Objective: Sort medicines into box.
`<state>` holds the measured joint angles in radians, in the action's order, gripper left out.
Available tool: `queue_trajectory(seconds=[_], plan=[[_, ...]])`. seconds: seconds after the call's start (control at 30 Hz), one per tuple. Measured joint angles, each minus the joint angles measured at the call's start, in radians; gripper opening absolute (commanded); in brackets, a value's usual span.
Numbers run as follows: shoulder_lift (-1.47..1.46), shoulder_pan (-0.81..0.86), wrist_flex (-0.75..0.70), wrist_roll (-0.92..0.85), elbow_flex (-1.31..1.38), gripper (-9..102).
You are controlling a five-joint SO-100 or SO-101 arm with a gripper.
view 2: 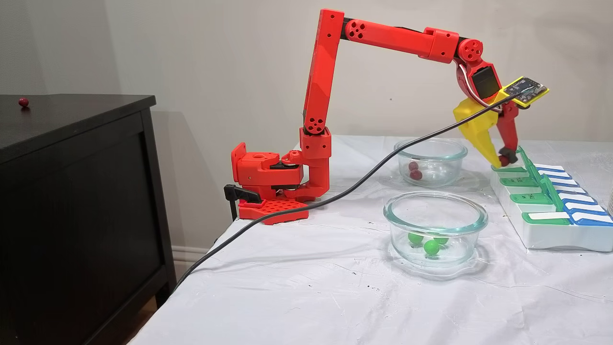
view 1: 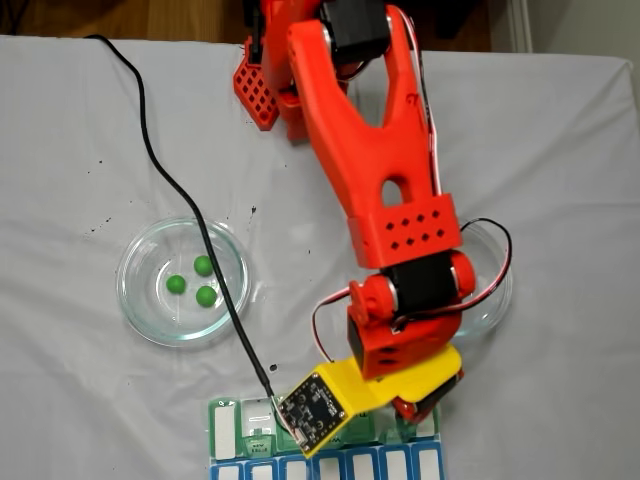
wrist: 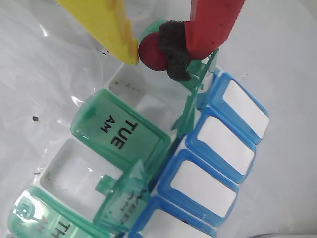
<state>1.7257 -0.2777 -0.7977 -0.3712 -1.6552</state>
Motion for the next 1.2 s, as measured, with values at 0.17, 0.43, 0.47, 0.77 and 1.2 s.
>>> queue_trajectory(seconds=[0.17, 0.43, 0.47, 0.77, 1.2], plan=[[-0.015, 0.009, 0.052, 0.0, 0.0, 0], [-0.015, 0.012, 0.063, -0.028, 0.0, 24], [-0.015, 0.012, 0.058, -0.031, 0.0, 24], [-0.005, -0.012, -0.029, -0.034, -0.008, 0], [0.215, -0.284, -0.423, 0.097, -0.066, 0]])
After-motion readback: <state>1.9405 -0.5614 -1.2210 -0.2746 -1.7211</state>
